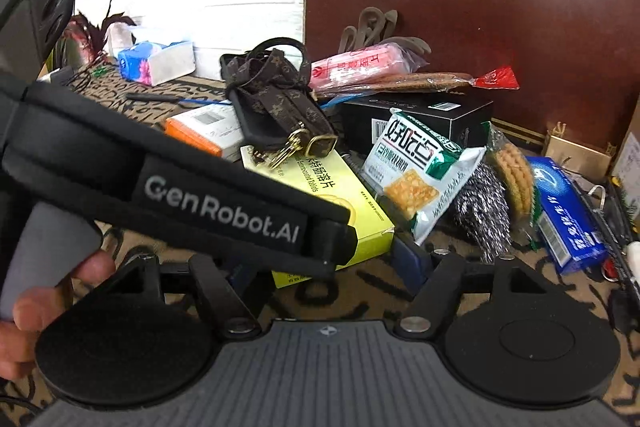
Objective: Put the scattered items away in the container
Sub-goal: 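Close the left gripper on the yellow medicine box and lift it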
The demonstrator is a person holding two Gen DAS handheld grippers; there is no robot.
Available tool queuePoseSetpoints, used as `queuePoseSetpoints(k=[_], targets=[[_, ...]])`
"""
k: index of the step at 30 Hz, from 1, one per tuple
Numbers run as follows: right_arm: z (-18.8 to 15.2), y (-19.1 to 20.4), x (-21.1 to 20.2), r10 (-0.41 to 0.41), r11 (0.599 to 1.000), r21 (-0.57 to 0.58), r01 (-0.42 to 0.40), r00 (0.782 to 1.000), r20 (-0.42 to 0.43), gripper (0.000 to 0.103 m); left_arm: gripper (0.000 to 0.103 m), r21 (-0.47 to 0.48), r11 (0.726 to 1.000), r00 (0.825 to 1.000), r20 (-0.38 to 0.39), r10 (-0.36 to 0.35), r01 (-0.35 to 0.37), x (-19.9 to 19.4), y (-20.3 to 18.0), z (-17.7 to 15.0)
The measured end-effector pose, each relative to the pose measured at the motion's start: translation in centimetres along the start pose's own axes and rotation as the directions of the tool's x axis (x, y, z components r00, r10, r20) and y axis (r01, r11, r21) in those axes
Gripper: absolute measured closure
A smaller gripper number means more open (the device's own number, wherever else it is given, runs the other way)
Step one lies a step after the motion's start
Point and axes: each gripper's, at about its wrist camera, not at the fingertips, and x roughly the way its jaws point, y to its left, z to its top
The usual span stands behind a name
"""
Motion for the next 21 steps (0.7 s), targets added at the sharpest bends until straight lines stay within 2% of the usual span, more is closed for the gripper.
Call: queuePoseSetpoints(k=[12,17,21], targets=[[-5.2,1.4,-7.7,-0.047,0.996,0.07,0.049,0.998,-0.032,0.029,0.02,0.07,0.996,0.995,-0.08,-0.057,0.063,-3.7,-4.4,-6.5],[-8.0,2.5,-11.5,-0.107,0.99,0.083,0.11,0.994,-0.036,0.029,0.019,0.126,0.986,0.988,-0.124,-0.091,0.107,-5.3,-7.0,-9.4],[-9.9,3.5,-14.1,-0.096,0.991,0.084,0.1,0.994,-0.053,0.032,0.018,0.168,0.979,0.987,-0.135,-0.092,0.114,-6.7,-8.0,-11.3]])
